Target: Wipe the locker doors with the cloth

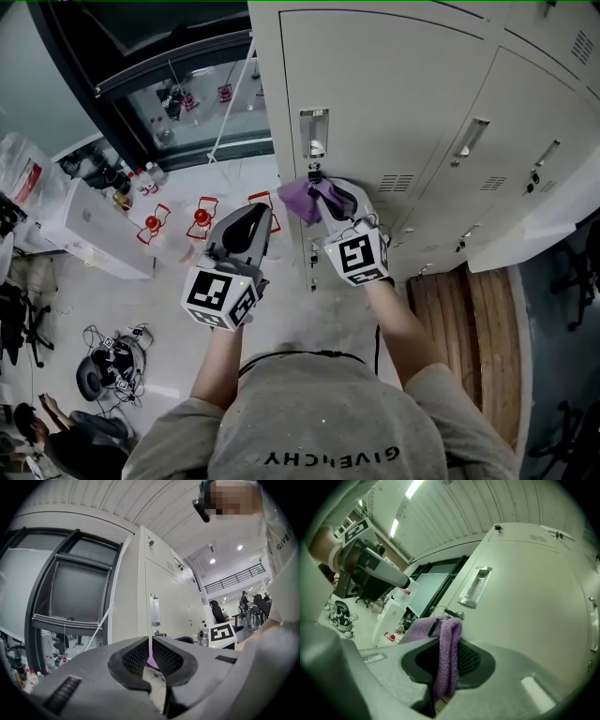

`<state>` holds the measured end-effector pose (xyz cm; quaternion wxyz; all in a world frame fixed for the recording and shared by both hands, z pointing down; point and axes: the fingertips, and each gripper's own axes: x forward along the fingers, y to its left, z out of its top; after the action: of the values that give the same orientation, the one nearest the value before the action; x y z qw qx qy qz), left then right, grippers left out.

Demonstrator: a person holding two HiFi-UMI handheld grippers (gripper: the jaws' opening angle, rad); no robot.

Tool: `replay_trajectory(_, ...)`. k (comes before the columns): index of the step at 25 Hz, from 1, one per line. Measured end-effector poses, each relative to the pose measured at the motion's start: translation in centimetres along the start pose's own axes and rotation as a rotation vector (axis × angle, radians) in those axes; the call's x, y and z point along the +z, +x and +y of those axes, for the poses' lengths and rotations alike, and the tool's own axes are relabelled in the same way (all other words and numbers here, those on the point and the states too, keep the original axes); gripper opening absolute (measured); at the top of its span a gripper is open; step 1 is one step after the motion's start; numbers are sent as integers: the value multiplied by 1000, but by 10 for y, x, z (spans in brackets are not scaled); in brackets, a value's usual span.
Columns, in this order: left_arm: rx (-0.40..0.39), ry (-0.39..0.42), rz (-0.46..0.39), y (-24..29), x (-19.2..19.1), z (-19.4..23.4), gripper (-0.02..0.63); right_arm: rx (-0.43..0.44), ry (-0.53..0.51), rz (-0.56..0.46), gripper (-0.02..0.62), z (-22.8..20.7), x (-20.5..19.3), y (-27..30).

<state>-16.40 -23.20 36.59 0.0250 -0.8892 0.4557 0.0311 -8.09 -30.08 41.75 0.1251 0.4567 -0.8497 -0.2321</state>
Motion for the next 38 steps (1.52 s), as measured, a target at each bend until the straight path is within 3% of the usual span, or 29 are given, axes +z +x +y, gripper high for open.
replay_trajectory(23,-17,-3,14,4,-5,-14,18,-329,66,128,63,-144,-80,-98)
replay_trajectory(34,-14,-8,27,-5,-9,-17,18,-427,184,164,61,-165,-103,-117)
replay_trajectory(38,-16,-7,24,-2,-7,-19,18,-443,189,101,58,-172,-87,-123)
